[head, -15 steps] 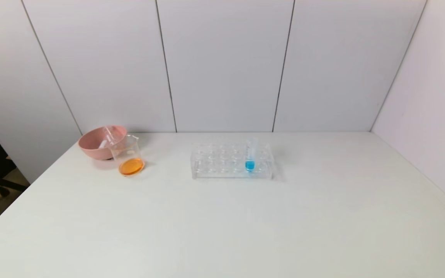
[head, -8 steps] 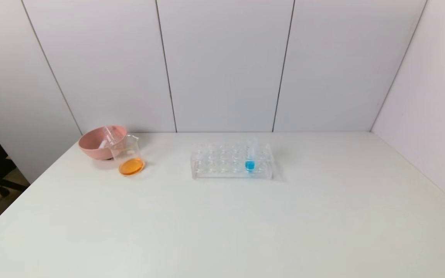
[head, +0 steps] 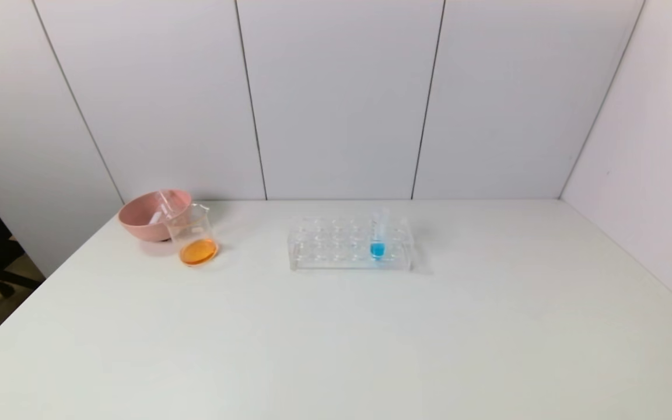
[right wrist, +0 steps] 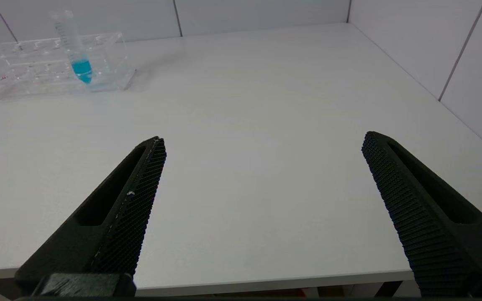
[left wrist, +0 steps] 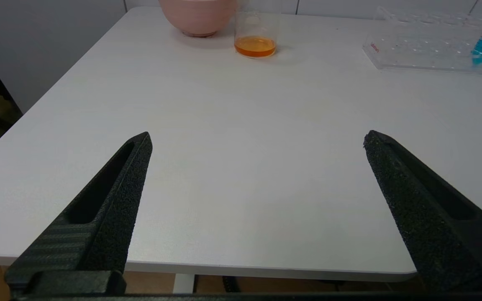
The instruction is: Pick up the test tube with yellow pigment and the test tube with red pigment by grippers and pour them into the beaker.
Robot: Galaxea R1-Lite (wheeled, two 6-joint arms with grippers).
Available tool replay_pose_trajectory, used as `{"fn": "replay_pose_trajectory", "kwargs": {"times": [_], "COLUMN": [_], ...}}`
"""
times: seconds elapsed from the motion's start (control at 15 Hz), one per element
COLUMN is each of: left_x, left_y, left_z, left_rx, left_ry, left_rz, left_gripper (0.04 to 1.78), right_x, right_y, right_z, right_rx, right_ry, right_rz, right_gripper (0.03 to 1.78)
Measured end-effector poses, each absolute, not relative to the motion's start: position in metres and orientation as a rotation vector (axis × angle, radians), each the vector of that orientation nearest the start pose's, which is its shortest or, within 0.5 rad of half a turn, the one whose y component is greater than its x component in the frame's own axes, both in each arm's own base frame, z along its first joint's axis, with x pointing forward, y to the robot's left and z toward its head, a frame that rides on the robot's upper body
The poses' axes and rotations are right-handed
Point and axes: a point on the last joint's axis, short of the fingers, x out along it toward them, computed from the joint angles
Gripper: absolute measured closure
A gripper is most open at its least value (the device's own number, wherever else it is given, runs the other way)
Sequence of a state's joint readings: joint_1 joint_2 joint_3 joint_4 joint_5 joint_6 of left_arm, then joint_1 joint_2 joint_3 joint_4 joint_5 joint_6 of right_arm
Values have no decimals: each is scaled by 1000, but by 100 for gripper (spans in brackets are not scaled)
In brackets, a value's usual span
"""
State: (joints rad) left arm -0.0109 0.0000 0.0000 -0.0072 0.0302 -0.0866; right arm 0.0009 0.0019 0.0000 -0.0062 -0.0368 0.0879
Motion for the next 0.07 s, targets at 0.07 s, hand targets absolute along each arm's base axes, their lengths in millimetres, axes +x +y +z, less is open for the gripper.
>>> {"fn": "replay_pose_trajectory", "kwargs": {"times": [0.07], "left_x": [-23], "left_y": [1], "left_z": [76], "left_rx": [-87], "left_ry": [-8], "left_rz": [19], "left_gripper": [6], "right_x": [-23], "right_y": [-1], "right_z": [76], "right_rx": [89], "right_ry": [-4], "right_rz": [-36], "right_gripper": [10]}}
